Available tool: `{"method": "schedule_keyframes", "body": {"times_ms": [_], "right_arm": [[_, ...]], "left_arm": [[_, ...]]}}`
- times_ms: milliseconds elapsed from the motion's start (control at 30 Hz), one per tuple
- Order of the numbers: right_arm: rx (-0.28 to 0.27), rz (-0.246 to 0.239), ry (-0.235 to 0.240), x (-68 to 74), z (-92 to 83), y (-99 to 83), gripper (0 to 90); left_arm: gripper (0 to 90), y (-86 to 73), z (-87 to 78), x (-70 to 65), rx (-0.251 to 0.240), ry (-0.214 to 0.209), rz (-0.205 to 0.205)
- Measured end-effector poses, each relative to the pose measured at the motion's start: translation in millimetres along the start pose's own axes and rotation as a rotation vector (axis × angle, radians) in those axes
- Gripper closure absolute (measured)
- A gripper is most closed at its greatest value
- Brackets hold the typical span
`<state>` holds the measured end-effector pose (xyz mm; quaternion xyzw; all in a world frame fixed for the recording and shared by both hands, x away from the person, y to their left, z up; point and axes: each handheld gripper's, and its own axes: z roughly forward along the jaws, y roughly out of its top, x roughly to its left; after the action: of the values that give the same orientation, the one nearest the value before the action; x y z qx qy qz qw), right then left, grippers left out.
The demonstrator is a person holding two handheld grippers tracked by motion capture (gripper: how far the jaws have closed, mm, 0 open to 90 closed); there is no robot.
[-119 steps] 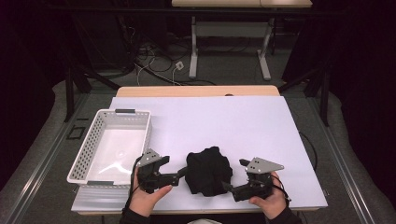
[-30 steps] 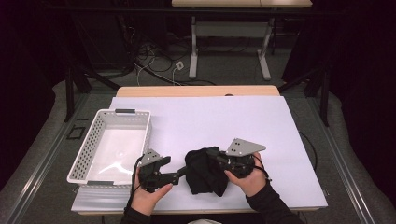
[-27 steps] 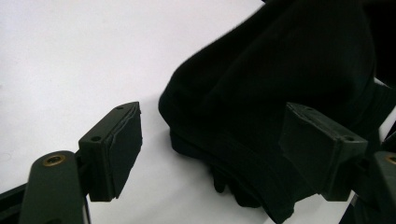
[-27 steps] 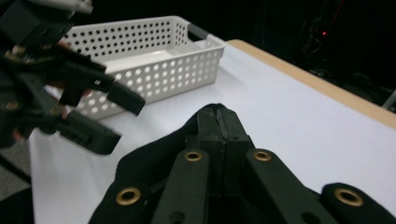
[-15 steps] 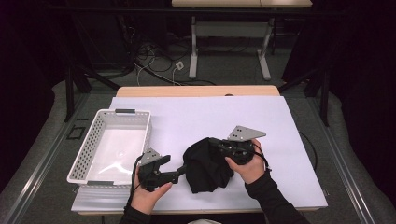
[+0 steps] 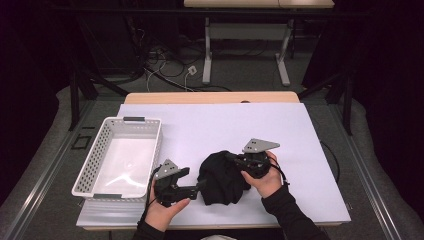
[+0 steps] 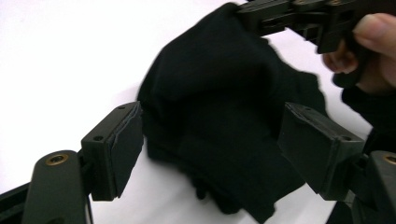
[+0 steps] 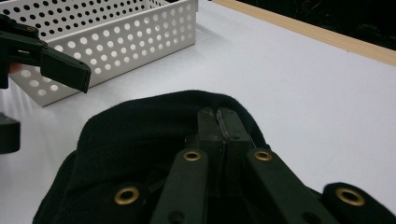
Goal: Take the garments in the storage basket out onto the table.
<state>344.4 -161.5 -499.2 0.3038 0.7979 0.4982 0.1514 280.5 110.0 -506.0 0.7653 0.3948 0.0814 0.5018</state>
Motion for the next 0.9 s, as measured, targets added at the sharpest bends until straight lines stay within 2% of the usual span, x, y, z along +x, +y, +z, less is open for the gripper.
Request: {"method": "schedule_keyframes", "body": {"times_ms": [367, 500, 567, 667, 900], "right_arm": [[-0.011, 0.01, 0.007, -0.3, -3.9, 0.6, 81.8], [-0.021, 0.021, 0.012, -0.8, -6.4, 1.1, 76.8], [-0.025, 0.023, 0.015, -1.7, -7.9, 1.2, 73.3], [-0.038, 0.029, 0.009, -2.3, -10.5, 1.3, 67.5], [-0.06, 0.05, 0.0, -6.7, -17.0, 1.1, 59.4]], "left_arm": [[20.3, 8.7, 23.6, -25.1, 0.03, -0.05, 0.051], [20.4, 9.3, 33.1, -30.0, 0.047, -0.069, 0.066], [20.9, 9.0, 38.3, -30.6, 0.054, -0.063, 0.059], [22.9, 8.9, 42.2, -30.1, 0.056, -0.052, 0.071], [35.2, 7.7, 46.2, -26.9, 0.063, -0.019, 0.087]]}}
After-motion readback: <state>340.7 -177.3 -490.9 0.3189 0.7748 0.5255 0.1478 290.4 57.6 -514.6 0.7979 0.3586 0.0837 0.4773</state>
